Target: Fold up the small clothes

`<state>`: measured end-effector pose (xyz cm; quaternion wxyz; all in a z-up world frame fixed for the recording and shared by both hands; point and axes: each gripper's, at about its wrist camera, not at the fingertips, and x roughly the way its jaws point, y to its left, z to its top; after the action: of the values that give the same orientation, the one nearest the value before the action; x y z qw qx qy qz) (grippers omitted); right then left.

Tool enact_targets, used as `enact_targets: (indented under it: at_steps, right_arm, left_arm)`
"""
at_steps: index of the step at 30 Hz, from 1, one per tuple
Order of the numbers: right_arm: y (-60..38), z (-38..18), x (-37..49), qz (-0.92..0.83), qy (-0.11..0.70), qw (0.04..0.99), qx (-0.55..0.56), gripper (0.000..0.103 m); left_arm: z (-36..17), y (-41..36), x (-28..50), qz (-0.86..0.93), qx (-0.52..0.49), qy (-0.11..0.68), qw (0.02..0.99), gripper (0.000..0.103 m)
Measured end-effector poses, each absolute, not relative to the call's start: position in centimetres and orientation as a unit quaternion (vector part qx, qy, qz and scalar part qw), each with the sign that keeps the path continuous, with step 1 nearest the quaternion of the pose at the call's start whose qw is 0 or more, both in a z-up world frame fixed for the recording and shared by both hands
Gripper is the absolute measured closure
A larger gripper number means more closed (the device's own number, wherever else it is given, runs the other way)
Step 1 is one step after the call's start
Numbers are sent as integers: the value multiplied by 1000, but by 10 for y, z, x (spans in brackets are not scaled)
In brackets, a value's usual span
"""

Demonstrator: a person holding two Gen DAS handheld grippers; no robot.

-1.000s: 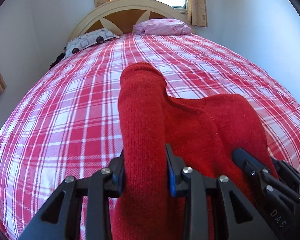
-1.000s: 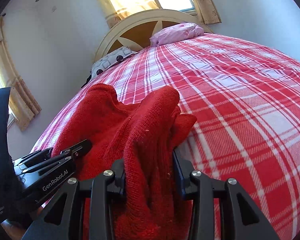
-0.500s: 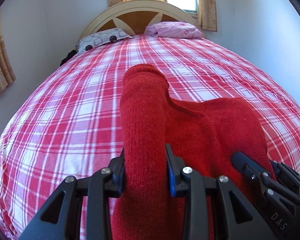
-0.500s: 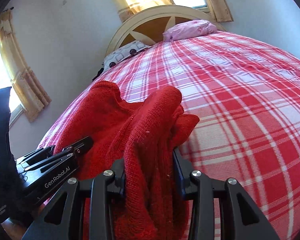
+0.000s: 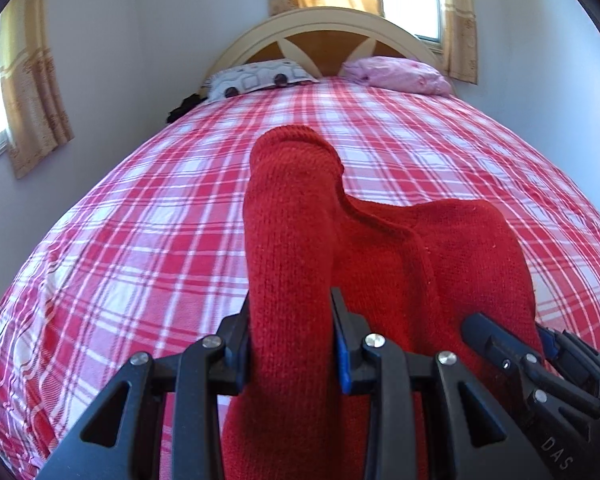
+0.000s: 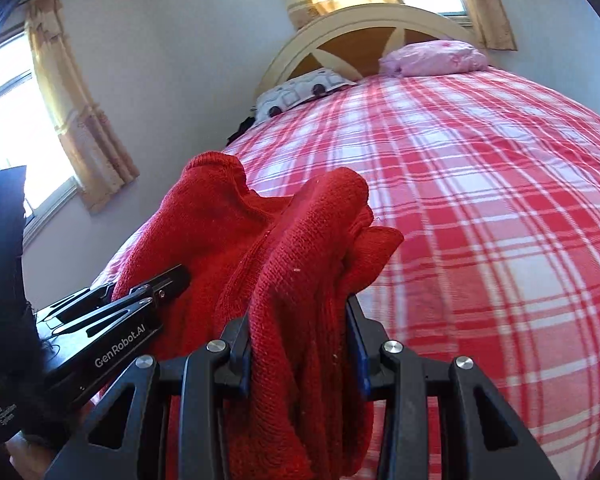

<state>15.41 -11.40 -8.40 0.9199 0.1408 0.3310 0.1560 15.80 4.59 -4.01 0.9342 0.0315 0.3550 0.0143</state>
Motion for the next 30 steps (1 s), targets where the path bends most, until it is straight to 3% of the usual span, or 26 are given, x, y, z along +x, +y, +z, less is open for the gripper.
enact_targets:
  at_steps: [30]
  right_arm:
    - [-24,-84,188,220,334,908,125,64]
  left_arm:
    - [-42,128,172,89,7,348,933,69]
